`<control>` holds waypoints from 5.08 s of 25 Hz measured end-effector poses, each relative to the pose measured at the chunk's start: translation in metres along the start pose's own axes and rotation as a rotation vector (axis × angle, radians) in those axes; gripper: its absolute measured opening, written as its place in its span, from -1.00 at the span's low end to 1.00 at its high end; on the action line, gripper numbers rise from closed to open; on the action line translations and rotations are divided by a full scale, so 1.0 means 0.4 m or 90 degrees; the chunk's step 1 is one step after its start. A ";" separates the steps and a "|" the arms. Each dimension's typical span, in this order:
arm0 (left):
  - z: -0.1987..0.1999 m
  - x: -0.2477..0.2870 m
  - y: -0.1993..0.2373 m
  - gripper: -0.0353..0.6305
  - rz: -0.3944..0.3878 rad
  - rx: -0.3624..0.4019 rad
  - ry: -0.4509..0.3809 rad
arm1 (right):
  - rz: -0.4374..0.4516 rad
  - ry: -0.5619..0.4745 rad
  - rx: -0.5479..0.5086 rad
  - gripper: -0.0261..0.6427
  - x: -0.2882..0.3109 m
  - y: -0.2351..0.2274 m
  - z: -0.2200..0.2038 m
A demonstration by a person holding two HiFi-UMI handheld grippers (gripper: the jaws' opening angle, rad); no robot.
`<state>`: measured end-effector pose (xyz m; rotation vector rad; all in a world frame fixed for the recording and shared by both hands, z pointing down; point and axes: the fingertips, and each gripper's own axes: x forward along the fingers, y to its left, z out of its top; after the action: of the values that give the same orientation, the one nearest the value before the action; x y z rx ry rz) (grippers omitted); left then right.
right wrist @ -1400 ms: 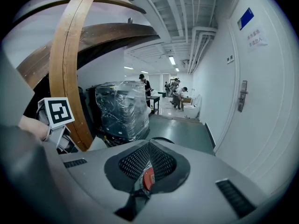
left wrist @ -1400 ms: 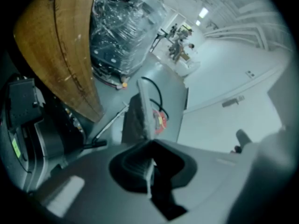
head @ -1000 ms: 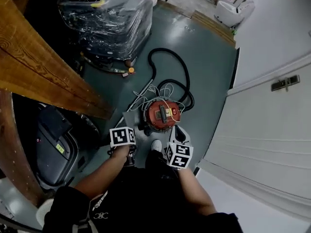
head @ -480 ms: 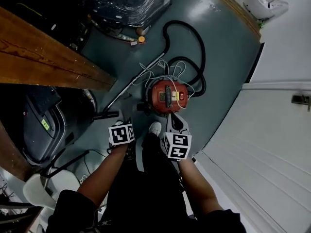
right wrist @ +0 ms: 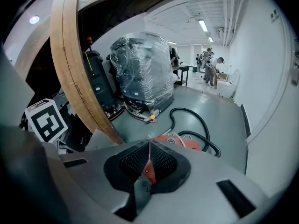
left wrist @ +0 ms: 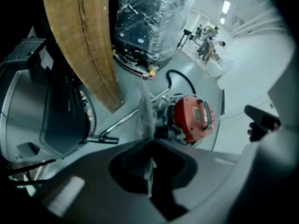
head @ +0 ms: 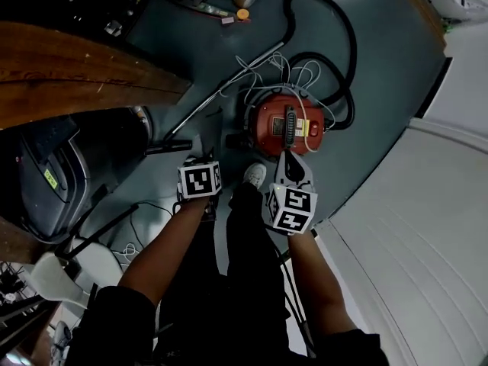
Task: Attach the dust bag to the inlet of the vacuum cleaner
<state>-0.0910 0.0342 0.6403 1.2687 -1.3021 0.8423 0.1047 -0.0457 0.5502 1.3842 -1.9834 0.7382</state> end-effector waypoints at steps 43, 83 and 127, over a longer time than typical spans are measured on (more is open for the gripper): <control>-0.007 0.330 0.029 -0.83 -0.088 -0.086 0.013 | -0.028 0.184 -0.028 -0.48 0.305 -0.158 -0.252; 0.050 0.348 -0.106 -0.82 -0.182 0.153 0.034 | -0.011 0.180 -0.040 -0.47 0.306 -0.153 -0.250; 0.019 0.351 -0.113 -0.83 -0.316 -0.202 0.053 | 0.035 0.176 -0.016 -0.46 0.309 -0.152 -0.254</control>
<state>-0.0278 -0.0096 0.7662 1.2097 -0.9467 0.3181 0.1450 -0.0653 0.7155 1.1480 -1.8121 0.8754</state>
